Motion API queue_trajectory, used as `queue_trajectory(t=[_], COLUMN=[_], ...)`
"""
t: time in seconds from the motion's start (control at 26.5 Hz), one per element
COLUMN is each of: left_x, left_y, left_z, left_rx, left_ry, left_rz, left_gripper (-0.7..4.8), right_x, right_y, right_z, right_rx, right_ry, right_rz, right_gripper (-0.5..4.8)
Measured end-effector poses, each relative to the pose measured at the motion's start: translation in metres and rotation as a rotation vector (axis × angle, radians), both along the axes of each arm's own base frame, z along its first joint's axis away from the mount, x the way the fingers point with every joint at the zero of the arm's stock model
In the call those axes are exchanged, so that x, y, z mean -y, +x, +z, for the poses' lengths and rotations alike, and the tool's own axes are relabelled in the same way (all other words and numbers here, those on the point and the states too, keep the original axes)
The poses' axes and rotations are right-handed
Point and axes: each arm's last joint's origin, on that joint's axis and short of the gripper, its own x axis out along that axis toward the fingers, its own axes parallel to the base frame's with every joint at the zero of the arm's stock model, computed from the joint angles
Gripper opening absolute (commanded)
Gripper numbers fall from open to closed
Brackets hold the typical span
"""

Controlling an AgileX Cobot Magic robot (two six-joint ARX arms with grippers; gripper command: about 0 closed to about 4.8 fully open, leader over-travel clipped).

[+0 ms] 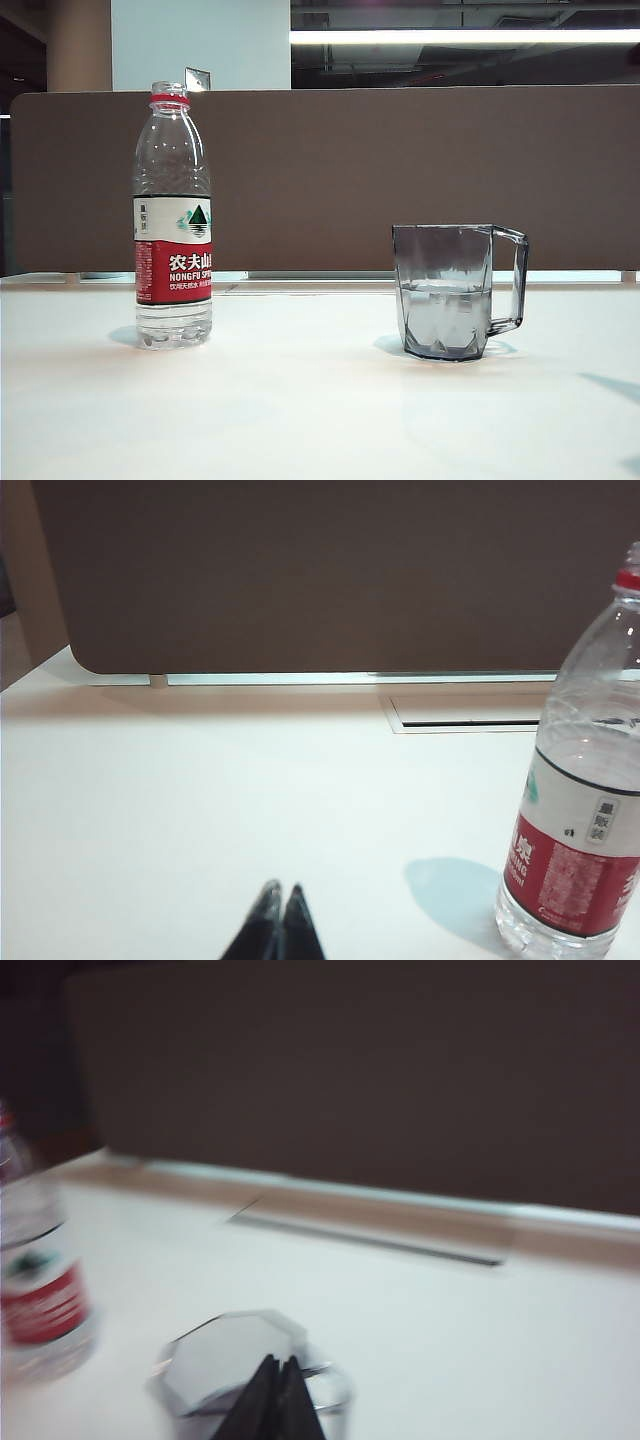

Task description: Pick up the mineral water bottle with the left hand on the table and pour water into the mug until it's half full.

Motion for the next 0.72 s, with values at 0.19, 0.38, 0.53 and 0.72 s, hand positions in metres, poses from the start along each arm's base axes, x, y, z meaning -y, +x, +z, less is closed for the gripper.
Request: queue_trajectory(t=[0.19, 0.38, 0.53, 0.72], left_x=[0.0, 0.0, 0.0, 0.0], left_y=[0.0, 0.0, 0.0, 0.0], left_z=[0.0, 0.0, 0.0, 0.0], left_rx=[0.0, 0.0, 0.0, 0.0], left_ry=[0.0, 0.0, 0.0, 0.0], left_rz=[0.0, 0.0, 0.0, 0.0], left_gripper=[-0.05, -0.05, -0.05, -0.05], right_x=[0.025, 0.042, 0.044, 0.043], right_y=[0.001, 0.003, 0.003, 0.002], right_z=[-0.008, -0.021, -0.026, -0.027], right_rx=[0.047, 0.031, 0.025, 0.017], right_ry=[0.021, 0.013, 0.011, 0.007], right_rz=[-0.272, -0.452, -0.476, -0.451], right_gripper=[-0.01, -0.01, -0.01, -0.01])
